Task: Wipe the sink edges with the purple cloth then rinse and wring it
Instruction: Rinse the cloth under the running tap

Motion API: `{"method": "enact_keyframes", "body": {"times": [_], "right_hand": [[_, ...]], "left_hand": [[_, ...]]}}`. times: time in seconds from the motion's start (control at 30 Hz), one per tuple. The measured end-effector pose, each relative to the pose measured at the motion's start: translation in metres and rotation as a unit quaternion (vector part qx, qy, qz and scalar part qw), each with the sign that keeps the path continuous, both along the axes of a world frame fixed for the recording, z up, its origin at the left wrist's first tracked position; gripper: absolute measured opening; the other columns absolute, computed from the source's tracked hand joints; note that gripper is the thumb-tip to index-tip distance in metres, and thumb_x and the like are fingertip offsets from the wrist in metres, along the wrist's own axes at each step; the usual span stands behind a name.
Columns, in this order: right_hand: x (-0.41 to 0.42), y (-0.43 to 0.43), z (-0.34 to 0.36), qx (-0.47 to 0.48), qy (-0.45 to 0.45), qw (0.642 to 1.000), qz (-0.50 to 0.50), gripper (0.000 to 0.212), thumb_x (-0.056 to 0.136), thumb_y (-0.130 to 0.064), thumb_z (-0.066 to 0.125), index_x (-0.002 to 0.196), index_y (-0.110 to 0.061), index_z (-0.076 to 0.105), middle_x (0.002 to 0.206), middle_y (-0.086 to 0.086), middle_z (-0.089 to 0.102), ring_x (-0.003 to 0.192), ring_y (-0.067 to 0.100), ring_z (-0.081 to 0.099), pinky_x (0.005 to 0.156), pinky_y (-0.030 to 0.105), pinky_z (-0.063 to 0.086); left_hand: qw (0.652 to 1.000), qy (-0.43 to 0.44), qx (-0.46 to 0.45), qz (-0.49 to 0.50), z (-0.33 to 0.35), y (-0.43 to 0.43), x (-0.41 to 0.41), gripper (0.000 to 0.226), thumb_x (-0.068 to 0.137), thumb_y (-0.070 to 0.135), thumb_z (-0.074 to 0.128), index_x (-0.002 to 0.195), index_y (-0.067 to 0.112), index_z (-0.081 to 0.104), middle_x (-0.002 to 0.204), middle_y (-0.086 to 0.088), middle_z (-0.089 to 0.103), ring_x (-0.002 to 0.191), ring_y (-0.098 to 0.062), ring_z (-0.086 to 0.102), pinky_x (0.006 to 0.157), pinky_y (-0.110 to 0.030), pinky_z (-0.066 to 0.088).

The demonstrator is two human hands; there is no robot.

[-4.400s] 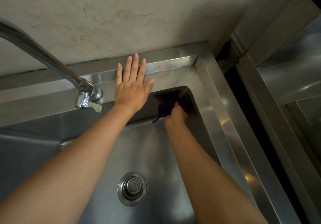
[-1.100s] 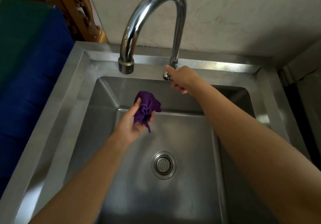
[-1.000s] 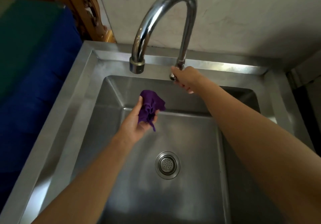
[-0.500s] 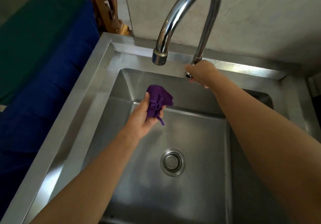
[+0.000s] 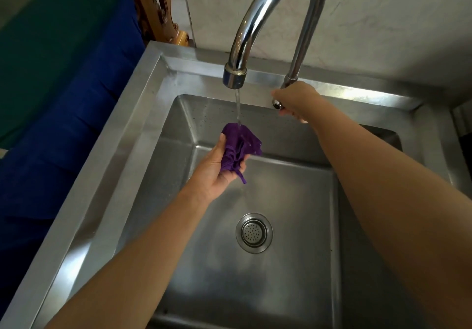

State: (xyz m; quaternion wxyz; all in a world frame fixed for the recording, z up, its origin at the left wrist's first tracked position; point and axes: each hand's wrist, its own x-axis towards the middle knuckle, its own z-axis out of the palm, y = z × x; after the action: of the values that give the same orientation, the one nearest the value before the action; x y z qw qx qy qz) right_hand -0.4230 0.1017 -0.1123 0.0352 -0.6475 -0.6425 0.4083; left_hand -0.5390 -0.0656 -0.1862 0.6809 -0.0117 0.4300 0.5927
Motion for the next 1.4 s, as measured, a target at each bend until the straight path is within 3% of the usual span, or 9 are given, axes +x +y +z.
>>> {"method": "enact_keyframes", "body": {"times": [0.3,0.47,0.53,0.63,0.73,0.83,1.0,1.23,1.4], "right_hand": [[-0.002,0.001,-0.001,0.005,-0.030,0.999,0.015,0.037,0.093,-0.020,0.042,0.124,-0.002,0.049,0.078,0.005,0.065,0.056,0.011,0.051,0.049,0.024,0.035],[0.008,-0.017,0.011,-0.001,0.054,0.997,-0.064,0.032,0.093,-0.042,0.042,0.086,-0.012,0.051,0.064,0.008,0.065,0.051,0.014,0.055,0.045,0.024,0.044],[0.025,-0.033,0.014,0.027,0.098,0.989,-0.105,0.042,0.093,-0.052,0.038,0.087,-0.013,0.051,0.076,0.009,0.066,0.064,0.019,0.064,0.060,0.031,0.056],[0.053,-0.075,-0.013,0.175,0.167,0.950,-0.198,0.033,0.093,-0.048,0.038,0.089,-0.021,0.056,0.097,0.005,0.068,0.090,0.024,0.065,0.088,0.049,0.051],[0.044,-0.113,-0.049,0.067,0.220,0.966,-0.121,0.036,0.097,-0.043,0.034,0.112,-0.022,0.058,0.117,0.005,0.064,0.109,0.019,0.058,0.099,0.046,0.045],[0.018,-0.117,-0.059,-0.094,0.336,0.937,-0.035,0.033,0.097,-0.042,0.037,0.121,-0.026,0.052,0.114,0.004,0.064,0.101,0.018,0.064,0.089,0.041,0.054],[0.010,-0.110,-0.068,0.007,0.307,0.951,-0.021,0.024,0.094,-0.005,0.047,0.114,-0.010,0.057,0.095,0.006,0.062,0.055,-0.003,0.059,0.052,0.010,0.048],[0.014,-0.106,-0.060,0.141,0.329,0.934,-0.018,0.024,0.091,-0.003,0.048,0.103,-0.018,0.062,0.098,-0.002,0.064,0.092,0.019,0.063,0.083,0.031,0.054],[0.005,-0.106,-0.042,0.062,0.342,0.937,-0.029,0.019,0.097,-0.021,0.042,0.111,-0.012,0.053,0.088,-0.005,0.060,0.079,0.009,0.061,0.069,0.026,0.055]], "left_hand": [[1.000,0.001,0.009,-0.016,0.001,0.000,0.002,0.036,0.092,0.040,0.046,0.096,0.009,0.064,0.082,-0.009,0.073,0.069,-0.018,0.068,0.057,-0.022,0.054],[0.999,0.017,0.004,-0.029,0.000,0.000,0.002,0.044,0.092,0.044,0.045,0.090,0.009,0.071,0.081,-0.010,0.073,0.067,-0.017,0.069,0.055,-0.025,0.056],[0.999,0.026,0.007,-0.044,-0.002,-0.001,0.000,0.053,0.094,0.047,0.040,0.079,0.013,0.077,0.081,-0.009,0.073,0.066,-0.016,0.069,0.055,-0.025,0.056],[0.999,0.019,0.004,-0.050,-0.006,-0.001,-0.003,0.057,0.095,0.049,0.036,0.076,0.016,0.079,0.083,-0.007,0.074,0.071,-0.015,0.070,0.063,-0.028,0.058],[0.997,0.038,-0.012,-0.060,-0.009,0.002,-0.001,0.050,0.096,0.045,0.038,0.078,0.020,0.076,0.082,-0.001,0.074,0.080,-0.014,0.066,0.074,-0.031,0.051],[0.996,0.054,-0.019,-0.067,-0.010,0.007,0.001,0.043,0.098,0.040,0.038,0.084,0.017,0.070,0.078,0.003,0.073,0.078,-0.011,0.064,0.076,-0.026,0.048],[0.987,0.130,-0.022,-0.094,-0.003,0.008,-0.017,0.057,0.090,0.059,0.037,0.107,0.012,0.066,0.089,-0.011,0.074,0.076,-0.027,0.068,0.076,-0.042,0.053],[0.956,0.259,-0.034,-0.135,0.016,0.020,-0.032,0.051,0.084,0.062,0.048,0.105,0.020,0.068,0.101,-0.007,0.073,0.095,-0.024,0.067,0.091,-0.046,0.051],[0.938,0.311,-0.018,-0.154,0.011,0.017,-0.028,0.038,0.084,0.049,0.060,0.106,0.019,0.066,0.102,-0.010,0.072,0.096,-0.027,0.068,0.082,-0.048,0.056]]}}
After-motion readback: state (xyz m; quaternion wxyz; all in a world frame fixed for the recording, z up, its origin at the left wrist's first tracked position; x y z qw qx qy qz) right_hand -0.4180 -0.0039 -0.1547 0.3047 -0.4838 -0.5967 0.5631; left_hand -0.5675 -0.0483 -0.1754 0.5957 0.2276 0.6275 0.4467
